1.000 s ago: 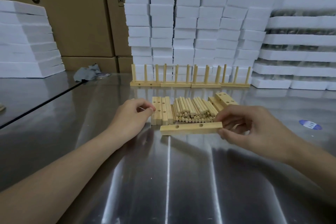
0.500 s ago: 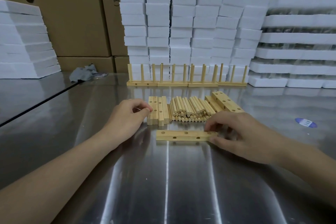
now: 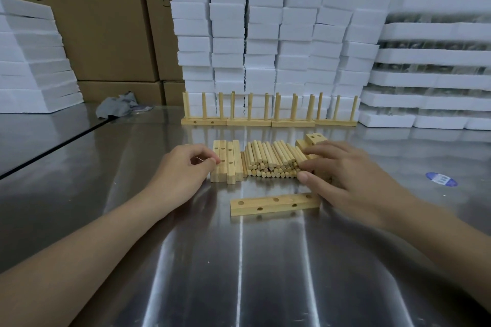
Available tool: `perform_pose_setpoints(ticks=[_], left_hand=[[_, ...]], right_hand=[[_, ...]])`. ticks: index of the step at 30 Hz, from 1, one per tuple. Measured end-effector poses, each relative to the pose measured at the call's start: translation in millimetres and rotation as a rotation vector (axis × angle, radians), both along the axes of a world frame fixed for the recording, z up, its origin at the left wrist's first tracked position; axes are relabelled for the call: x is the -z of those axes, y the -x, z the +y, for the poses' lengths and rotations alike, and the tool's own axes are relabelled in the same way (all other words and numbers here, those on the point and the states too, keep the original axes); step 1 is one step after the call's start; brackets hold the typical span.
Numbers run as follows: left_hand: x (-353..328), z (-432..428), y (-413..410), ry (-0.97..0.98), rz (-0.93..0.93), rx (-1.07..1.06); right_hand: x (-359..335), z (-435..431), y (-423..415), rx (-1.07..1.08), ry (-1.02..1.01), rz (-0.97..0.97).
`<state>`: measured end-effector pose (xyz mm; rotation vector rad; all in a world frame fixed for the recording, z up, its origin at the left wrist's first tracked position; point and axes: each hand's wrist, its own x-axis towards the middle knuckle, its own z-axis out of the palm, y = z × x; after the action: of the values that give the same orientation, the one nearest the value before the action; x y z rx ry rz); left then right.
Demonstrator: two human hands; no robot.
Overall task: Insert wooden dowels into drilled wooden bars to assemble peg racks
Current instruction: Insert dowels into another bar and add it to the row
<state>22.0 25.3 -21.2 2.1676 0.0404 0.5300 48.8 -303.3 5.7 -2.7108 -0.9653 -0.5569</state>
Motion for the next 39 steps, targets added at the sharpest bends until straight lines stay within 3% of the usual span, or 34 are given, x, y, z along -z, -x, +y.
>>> perform_pose_setpoints(ticks=[13, 19, 27, 34, 37, 39], left_hand=[[-3, -2, 3, -0.03, 0.004, 0.004], [-2, -2, 3, -0.031, 0.001, 0.001], [-4, -4, 4, -0.03, 0.003, -0.008], [-2, -3, 2, -0.03, -0.006, -0.008], [-1, -2, 1, -0.031, -0.013, -0.009], [0, -1, 0, -0.018, -0.023, -0.01]], right_hand=[[3, 6, -3, -0.028, 0.107, 0.057], [2, 4, -2, -0.079, 0.052, -0.069], [5, 1, -6, -0.023, 0.105, 0.037], [0, 0, 0, -0.041, 0.124, -0.049], [-8, 4, 9, -0.075, 0.056, -0.118], [-13, 6, 15, -0.127, -0.102, -0.174]])
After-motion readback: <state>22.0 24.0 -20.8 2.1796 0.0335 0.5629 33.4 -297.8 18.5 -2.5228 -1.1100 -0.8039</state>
